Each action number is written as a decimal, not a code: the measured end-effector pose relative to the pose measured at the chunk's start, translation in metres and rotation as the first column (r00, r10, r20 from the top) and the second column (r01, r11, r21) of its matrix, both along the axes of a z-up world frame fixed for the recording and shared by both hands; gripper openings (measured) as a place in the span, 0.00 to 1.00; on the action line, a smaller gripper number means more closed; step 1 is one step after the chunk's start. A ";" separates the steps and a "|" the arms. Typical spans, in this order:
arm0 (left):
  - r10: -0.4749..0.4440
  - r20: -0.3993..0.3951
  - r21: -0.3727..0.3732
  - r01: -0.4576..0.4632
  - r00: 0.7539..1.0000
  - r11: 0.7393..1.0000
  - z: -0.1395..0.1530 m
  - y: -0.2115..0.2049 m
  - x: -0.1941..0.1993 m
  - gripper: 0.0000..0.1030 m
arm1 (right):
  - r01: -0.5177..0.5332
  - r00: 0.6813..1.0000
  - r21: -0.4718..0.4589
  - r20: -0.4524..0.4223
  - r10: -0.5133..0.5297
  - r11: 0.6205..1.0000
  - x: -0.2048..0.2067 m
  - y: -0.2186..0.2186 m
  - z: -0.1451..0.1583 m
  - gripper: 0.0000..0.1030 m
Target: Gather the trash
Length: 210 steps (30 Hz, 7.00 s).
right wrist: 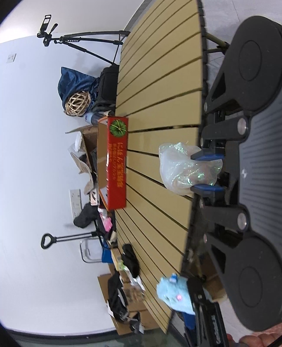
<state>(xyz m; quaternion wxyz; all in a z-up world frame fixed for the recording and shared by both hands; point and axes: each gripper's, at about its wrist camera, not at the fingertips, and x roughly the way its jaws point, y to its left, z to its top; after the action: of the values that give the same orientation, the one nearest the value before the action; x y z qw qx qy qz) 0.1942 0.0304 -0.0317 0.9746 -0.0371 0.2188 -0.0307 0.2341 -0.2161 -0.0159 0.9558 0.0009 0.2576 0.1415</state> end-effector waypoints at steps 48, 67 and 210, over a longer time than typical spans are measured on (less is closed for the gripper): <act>0.039 -0.400 0.028 -0.030 0.915 0.999 -0.104 0.012 -0.033 0.70 | -0.184 0.902 -0.035 -0.402 0.155 0.982 -0.021 0.052 -0.145 0.21; 0.114 -0.378 0.084 -0.089 0.919 0.992 -0.103 0.015 0.004 0.70 | -0.216 0.916 -0.039 -0.354 0.189 0.976 0.049 0.083 -0.167 0.21; 0.026 -0.343 0.032 -0.016 0.939 0.999 -0.033 -0.004 -0.109 1.00 | 0.039 0.967 -0.030 -0.249 -0.046 0.999 -0.146 0.005 -0.034 1.00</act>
<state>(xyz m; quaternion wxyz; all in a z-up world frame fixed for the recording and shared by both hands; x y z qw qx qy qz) 0.0848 0.0259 -0.0645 0.9221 -0.0301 0.3855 -0.0100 0.0883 -0.2108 -0.0501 0.9186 0.0121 0.3775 0.1165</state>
